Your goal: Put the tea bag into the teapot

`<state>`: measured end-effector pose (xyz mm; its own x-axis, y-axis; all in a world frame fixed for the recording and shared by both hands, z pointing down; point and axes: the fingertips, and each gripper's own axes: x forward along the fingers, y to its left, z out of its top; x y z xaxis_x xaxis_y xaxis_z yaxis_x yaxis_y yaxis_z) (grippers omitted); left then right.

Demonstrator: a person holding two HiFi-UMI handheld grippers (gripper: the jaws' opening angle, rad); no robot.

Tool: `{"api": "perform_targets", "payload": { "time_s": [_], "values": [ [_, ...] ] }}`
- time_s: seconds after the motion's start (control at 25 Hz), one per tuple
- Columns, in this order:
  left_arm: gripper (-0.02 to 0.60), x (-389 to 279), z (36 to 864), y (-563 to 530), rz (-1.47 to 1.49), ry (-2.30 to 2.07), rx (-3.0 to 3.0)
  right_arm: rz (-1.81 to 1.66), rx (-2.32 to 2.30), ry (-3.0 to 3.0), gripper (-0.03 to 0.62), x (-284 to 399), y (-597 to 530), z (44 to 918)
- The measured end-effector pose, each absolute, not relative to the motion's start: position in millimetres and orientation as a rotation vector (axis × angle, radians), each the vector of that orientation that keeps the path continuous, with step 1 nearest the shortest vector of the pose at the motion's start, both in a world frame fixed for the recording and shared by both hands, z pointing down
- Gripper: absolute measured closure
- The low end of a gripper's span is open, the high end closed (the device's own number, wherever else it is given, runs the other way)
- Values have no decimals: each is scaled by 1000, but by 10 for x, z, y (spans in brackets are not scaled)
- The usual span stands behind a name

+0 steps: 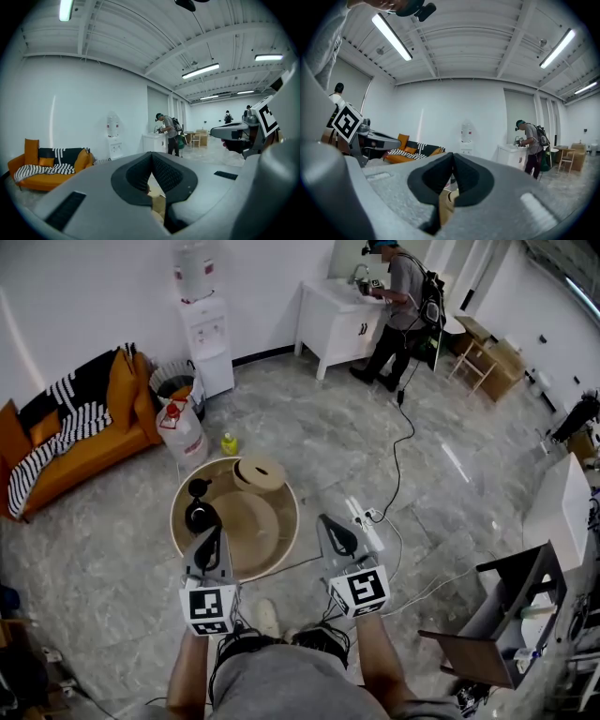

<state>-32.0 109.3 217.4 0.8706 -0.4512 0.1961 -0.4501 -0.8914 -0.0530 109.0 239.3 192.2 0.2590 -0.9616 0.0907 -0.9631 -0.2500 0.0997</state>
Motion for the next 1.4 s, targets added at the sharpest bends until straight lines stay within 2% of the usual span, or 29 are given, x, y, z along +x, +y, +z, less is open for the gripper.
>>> {"api": "perform_targets", "payload": {
  "time_s": [0.48, 0.8, 1.04, 1.4],
  "values": [
    [565, -24, 2311, 795, -364, 773, -3033, 31, 2313, -1903, 595, 1358, 1910, 2051],
    [565, 308, 2634, 521, -441, 1062, -3010, 94, 2093, -2112, 595, 1848, 1278, 2307],
    [565, 456, 3014, 260, -533, 1311, -2971, 178, 1878, -2264, 595, 1988, 704, 2712],
    [565, 345, 3800, -16, -625, 1617, -2867, 291, 1552, -2423, 595, 1808, 82, 3574]
  ]
}}
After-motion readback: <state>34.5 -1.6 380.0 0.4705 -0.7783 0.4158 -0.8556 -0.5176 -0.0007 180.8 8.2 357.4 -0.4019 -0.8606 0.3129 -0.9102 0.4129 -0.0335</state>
